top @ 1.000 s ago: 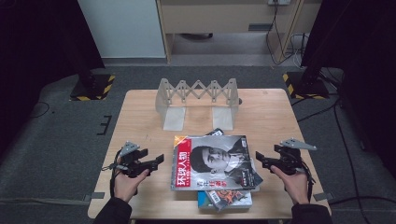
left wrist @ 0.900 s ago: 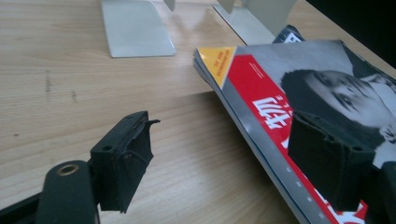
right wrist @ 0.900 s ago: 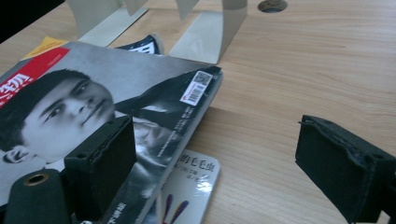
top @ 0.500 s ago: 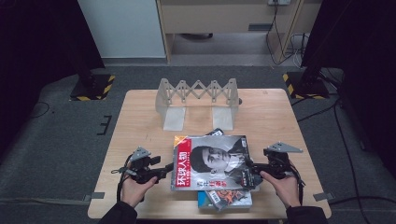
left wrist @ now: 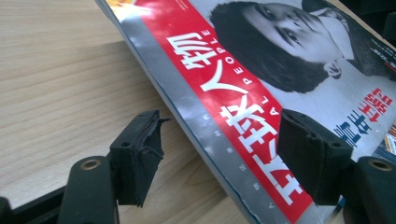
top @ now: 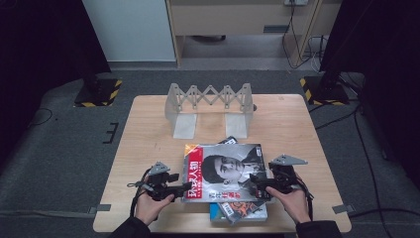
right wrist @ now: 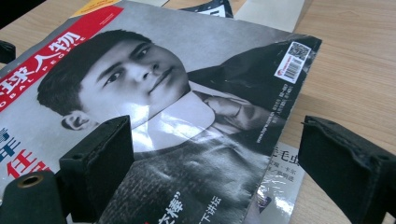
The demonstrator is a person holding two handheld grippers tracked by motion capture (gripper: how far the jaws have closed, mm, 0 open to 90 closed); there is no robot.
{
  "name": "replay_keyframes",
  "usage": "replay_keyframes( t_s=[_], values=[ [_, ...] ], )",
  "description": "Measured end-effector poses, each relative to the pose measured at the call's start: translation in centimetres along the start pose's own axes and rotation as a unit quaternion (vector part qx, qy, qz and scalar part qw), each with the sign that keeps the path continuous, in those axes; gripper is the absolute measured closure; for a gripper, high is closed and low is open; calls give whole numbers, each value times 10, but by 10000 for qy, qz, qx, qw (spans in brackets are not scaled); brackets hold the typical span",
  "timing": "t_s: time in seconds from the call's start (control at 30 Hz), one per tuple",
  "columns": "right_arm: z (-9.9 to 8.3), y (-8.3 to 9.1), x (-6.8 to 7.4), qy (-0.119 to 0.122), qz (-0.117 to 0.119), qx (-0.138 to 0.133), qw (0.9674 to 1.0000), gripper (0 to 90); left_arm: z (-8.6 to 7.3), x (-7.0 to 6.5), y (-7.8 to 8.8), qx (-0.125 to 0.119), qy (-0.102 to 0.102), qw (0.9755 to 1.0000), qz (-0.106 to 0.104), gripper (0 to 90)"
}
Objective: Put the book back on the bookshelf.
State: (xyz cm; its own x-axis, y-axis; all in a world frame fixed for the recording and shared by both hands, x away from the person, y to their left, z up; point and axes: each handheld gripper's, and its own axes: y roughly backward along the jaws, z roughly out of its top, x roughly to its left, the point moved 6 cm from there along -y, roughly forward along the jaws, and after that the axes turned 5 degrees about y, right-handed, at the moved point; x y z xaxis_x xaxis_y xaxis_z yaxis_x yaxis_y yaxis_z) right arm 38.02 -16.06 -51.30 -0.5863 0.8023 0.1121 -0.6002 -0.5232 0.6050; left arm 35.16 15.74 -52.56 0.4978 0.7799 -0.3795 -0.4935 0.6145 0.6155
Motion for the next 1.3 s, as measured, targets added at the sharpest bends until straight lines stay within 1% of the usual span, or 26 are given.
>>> replay_keyframes(
  t_s=[0.1, 0.17, 0.2, 0.23, 0.27, 0.3, 0.33, 0.37, 0.4, 0.47, 0.5, 0.6, 0.67, 0.7, 0.8, 0.83, 0.93, 1.03, 1.1, 1.13, 1.17, 1.2, 1.27, 1.3],
  values=[
    [-1, -1, 0, 13, 16, 28, 10000, 109, -1, -2, -2, 57, 8, 10000, -23, 294],
    [-2, -2, 1, -32, 35, 33, 10000, 109, -3, -2, -4, 120, 14, 9999, -41, 294],
    [-3, -3, 1, -24, 33, 52, 10000, 109, -5, -3, -6, 201, 26, 9998, -67, 288],
    [-3, -4, 0, -23, 38, 46, 10000, 109, -5, -3, -6, 201, 26, 9998, -67, 284],
    [-3, -4, 0, -30, 39, 38, 10000, 110, -6, -4, -9, 256, 43, 9996, -107, 278],
    [-3, -4, 0, -47, 41, 41, 10000, 111, -6, -4, -9, 256, 43, 9996, -107, 274],
    [-4, -4, 0, -52, 46, 33, 10000, 113, -7, -4, -10, 271, 95, 9995, -153, 271],
    [-4, -4, 0, -52, 46, 33, 10000, 113, -7, -4, -10, 271, 95, 9995, -153, 268],
    [-4, -5, 1, -83, 72, 44, 9999, 116, -7, -4, -11, 286, 118, 9993, -197, 267],
    [-5, -5, 1, -64, 84, 65, 9999, 116, -8, -4, -12, 294, 128, 9992, -229, 264],
    [-5, -5, 1, -72, 106, 64, 9999, 117, -8, -4, -12, 316, 165, 9990, -259, 264],
    [-5, -7, 3, -49, 120, 125, 9998, 117, -10, -4, -14, 366, 216, 9984, -360, 226],
    [-6, -8, 3, -43, 132, 152, 9998, 118, -11, -5, -16, 428, 279, 9976, -468, 222],
    [-6, -8, 3, -42, 145, 167, 9997, 118, -11, -5, -16, 428, 279, 9976, -468, 218],
    [-8, -10, 3, -34, 156, 210, 9997, 118, -14, -8, -18, 537, 371, 9957, -661, 208],
    [-8, -10, 3, -31, 169, 229, 9996, 116, -14, -8, -18, 537, 371, 9957, -661, 208],
    [-9, -11, 4, -21, 157, 275, 9995, 115, -15, -10, -19, 591, 438, 9943, -766, 207],
    [-10, -12, 4, -30, 146, 311, 9994, 114, -15, -10, -19, 643, 552, 9925, -886, 226],
    [-10, -13, 4, -4, 147, 333, 9993, 113, -14, -10, -17, 634, 555, 9924, -901, 267],
    [-11, -13, 5, -22, 149, 348, 9993, 111, -10, -10, -13, 541, 526, 9934, -864, 295],
    [-11, -13, 5, -22, 149, 348, 9993, 111, -10, -10, -13, 541, 526, 9934, -864, 326],
    [-11, -14, 4, 3, 142, 361, 9992, 110, -6, -10, -7, 359, 508, 9942, -880, 360],
    [-12, -14, 4, -7, 140, 375, 9992, 110, -1, -11, -2, 115, 542, 9940, -938, 406],
    [-12, -14, 4, -7, 140, 375, 9992, 110, -1, -11, -2, 115, 542, 9940, -938, 430]
  ],
)
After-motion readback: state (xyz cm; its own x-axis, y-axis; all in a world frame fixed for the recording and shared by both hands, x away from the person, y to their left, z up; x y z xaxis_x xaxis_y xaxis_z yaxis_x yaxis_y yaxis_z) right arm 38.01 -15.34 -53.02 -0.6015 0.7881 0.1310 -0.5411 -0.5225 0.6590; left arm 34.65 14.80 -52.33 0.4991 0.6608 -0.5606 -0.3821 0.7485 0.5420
